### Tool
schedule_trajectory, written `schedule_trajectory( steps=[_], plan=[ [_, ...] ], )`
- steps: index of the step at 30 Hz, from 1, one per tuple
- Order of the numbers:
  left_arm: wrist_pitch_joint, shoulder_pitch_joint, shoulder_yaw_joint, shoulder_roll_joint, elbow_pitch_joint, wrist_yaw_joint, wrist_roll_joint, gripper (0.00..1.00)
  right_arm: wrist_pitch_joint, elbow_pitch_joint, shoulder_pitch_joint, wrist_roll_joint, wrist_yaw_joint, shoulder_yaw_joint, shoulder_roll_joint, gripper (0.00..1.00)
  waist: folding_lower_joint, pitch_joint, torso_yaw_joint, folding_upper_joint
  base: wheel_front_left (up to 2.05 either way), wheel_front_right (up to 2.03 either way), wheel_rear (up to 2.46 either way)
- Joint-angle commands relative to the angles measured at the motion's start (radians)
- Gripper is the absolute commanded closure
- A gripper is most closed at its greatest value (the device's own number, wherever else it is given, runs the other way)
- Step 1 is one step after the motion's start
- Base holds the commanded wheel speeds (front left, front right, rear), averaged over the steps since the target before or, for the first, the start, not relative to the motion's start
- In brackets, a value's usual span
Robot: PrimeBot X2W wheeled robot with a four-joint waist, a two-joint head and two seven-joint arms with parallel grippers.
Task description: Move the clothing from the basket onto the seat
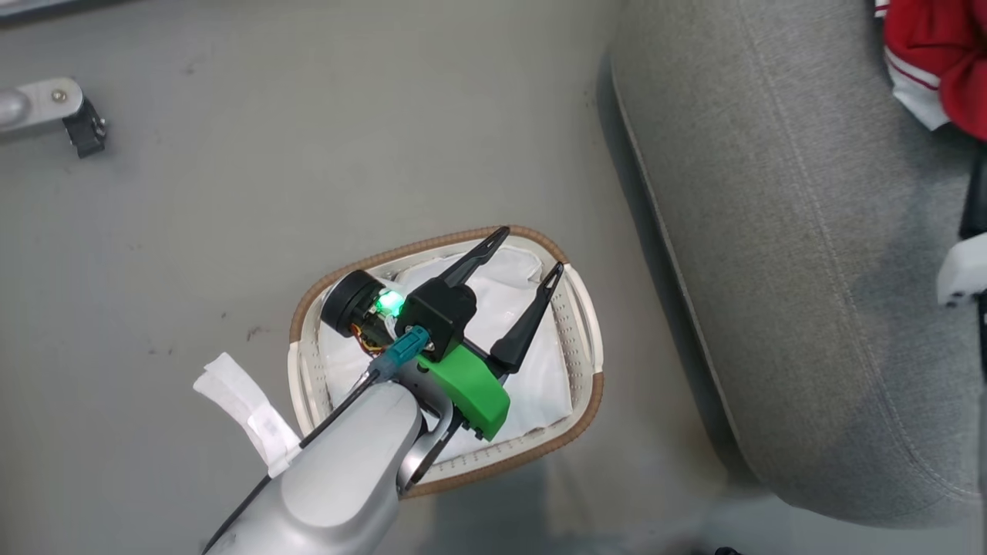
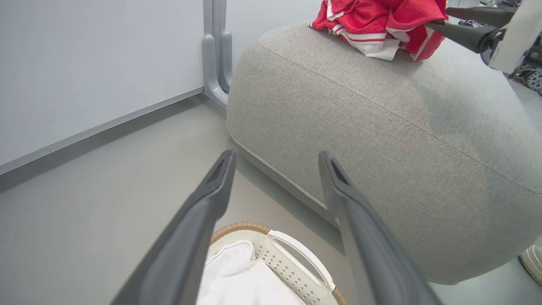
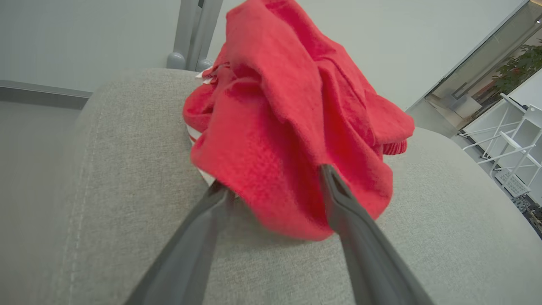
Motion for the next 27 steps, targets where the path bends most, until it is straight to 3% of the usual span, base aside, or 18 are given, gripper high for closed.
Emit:
schedule_trajectory(
  steps=[1,9,14,19,27],
  plan=[
    [-0.004,0.016,0.005,0.004,0.005,0.003,-0.007,0.00,-0.005,-0.017,0.035,0.005,-0.001,0.005,0.014,0.00,-0.0001,-0.042,-0.026,0.0043,0.00,0.00,0.00],
    [-0.010,0.055,0.040,-0.004,0.018,0.010,-0.047,0.00,-0.005,-0.037,0.147,0.044,-0.001,0.058,0.073,0.00,-0.0001,-0.138,-0.054,0.0043,0.00,0.00,0.00],
    [-0.009,0.093,0.088,-0.020,0.007,0.011,-0.072,0.00,-0.005,-0.049,0.155,0.060,-0.001,0.074,0.052,0.00,-0.0001,-0.210,-0.043,0.0043,0.00,0.00,0.00],
    [-0.007,0.147,0.165,-0.035,-0.026,0.014,-0.082,0.00,-0.005,-0.070,0.138,0.067,-0.001,0.086,0.031,0.00,-0.0001,-0.288,-0.002,0.0043,0.00,0.00,0.00],
    [-0.007,0.244,0.311,-0.046,-0.060,0.031,-0.036,0.00,-0.005,-0.101,0.157,0.107,-0.001,0.121,0.064,0.00,-0.0001,-0.390,0.100,0.0043,0.00,0.00,0.00]
  ],
)
